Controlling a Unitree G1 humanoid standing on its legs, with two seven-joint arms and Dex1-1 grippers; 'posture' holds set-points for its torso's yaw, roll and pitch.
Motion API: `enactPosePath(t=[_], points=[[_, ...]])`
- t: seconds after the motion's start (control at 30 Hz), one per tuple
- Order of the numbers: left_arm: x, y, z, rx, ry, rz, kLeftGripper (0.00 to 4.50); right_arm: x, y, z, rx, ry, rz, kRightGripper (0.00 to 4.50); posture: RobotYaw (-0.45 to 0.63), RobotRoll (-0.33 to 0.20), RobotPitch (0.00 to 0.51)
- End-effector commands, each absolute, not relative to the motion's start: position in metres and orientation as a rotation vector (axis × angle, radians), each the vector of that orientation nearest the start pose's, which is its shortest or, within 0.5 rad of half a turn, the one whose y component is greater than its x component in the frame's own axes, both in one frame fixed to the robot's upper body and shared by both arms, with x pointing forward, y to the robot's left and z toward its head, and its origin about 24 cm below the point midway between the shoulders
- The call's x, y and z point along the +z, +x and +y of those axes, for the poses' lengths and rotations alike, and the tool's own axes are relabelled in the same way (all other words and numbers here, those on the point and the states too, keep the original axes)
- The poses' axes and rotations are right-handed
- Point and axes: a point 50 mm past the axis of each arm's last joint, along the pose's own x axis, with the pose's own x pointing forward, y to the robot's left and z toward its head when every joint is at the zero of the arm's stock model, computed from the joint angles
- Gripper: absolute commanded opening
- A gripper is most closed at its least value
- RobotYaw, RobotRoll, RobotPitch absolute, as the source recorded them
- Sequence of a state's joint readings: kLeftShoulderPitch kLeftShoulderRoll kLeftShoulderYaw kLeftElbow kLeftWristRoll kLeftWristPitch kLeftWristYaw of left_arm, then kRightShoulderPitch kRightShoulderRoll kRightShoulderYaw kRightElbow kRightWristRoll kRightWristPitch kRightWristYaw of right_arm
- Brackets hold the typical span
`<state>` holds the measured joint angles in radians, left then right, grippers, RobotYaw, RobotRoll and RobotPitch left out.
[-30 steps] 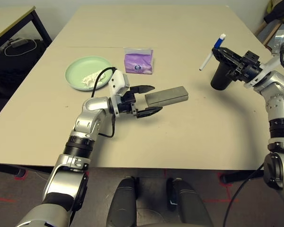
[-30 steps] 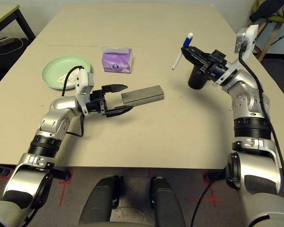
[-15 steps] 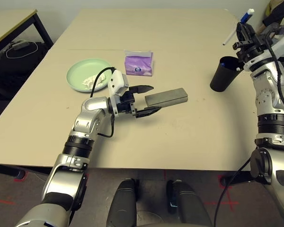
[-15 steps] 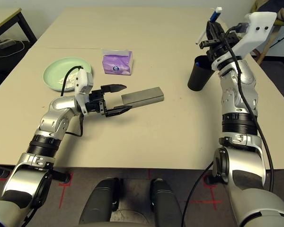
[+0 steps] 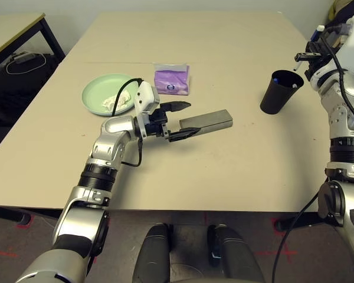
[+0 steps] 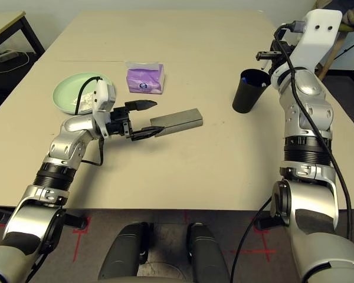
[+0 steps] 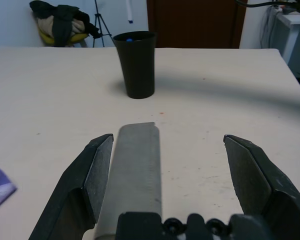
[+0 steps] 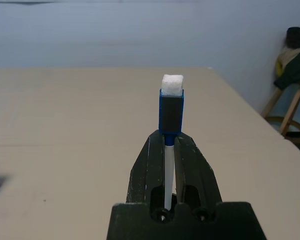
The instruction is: Organize and tidy the items on the table.
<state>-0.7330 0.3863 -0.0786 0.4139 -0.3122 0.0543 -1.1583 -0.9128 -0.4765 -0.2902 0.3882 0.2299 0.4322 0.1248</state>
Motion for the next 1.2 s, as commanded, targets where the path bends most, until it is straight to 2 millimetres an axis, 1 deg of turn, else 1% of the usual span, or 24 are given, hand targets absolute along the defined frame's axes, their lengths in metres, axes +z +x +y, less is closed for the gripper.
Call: enactPosePath(t=[0.03,0.13,0.3,0.87,0.9,0.93,1.2], points=[[0.17,0.343,0.14,-1.244,0.258,-0.158,4.5,0.254,0.373,-0.259,-0.087,-0.005,-0.167,0.07,0.16,0.0,0.091],[0.169,0.343,0.143,-1.241,0.262,-0.157,4.5,0.254,0.372,-0.261,-0.09,-0.008,-0.156,0.07,0.16,0.0,0.092],[0.168,0.344,0.143,-1.238,0.264,-0.155,4.5,0.249,0.372,-0.263,-0.092,-0.004,-0.133,0.07,0.16,0.0,0.096],[0.165,0.343,0.145,-1.231,0.268,-0.146,4.5,0.235,0.372,-0.261,-0.072,-0.003,-0.084,0.07,0.17,0.0,0.096],[0.165,0.342,0.145,-1.231,0.268,-0.146,4.5,0.234,0.372,-0.261,-0.073,-0.003,-0.081,0.84,0.16,0.0,0.096],[0.165,0.342,0.145,-1.232,0.268,-0.146,4.5,0.234,0.372,-0.261,-0.075,0.004,-0.079,1.16,0.16,0.0,0.096],[0.165,0.343,0.145,-1.232,0.266,-0.148,4.5,0.237,0.372,-0.26,-0.075,0.002,-0.089,4.26,0.16,0.0,0.096]])
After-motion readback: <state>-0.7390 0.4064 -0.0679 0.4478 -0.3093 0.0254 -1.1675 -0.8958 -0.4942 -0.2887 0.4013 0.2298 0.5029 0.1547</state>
